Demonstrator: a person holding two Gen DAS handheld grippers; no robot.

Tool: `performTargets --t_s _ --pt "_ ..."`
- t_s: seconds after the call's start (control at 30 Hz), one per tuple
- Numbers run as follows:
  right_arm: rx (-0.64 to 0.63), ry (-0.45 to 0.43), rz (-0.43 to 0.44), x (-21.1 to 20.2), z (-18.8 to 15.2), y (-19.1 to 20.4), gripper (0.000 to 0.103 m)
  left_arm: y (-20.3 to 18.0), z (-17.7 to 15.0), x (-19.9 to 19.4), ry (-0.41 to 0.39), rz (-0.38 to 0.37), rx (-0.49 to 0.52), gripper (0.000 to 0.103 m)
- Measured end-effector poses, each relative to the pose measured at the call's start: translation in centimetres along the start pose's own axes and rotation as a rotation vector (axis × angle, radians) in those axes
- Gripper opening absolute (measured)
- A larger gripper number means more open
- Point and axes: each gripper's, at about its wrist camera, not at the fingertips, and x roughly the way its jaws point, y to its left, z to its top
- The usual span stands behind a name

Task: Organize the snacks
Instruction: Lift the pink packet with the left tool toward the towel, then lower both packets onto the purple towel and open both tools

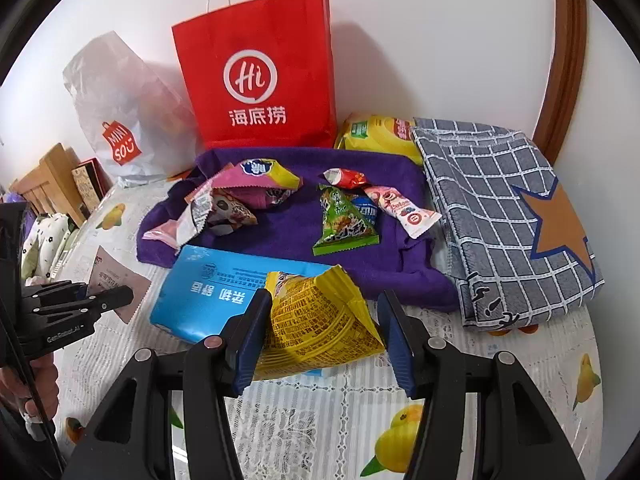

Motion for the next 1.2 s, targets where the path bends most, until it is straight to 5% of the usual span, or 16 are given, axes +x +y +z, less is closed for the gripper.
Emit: performTargets --t_s 0.63,1.2 --pt "-0.006 -0.102 0.034 -2.9 4.1 0.1 0.054 -5.9 6.6 -5.2 -0.13 -0.07 0.058 0.021" --pt "-0.015 -0.117 0.037 1.4 9.9 -0.4 0.054 -4.3 12.2 -2.0 -0.133 -0.029 0.036 0.021"
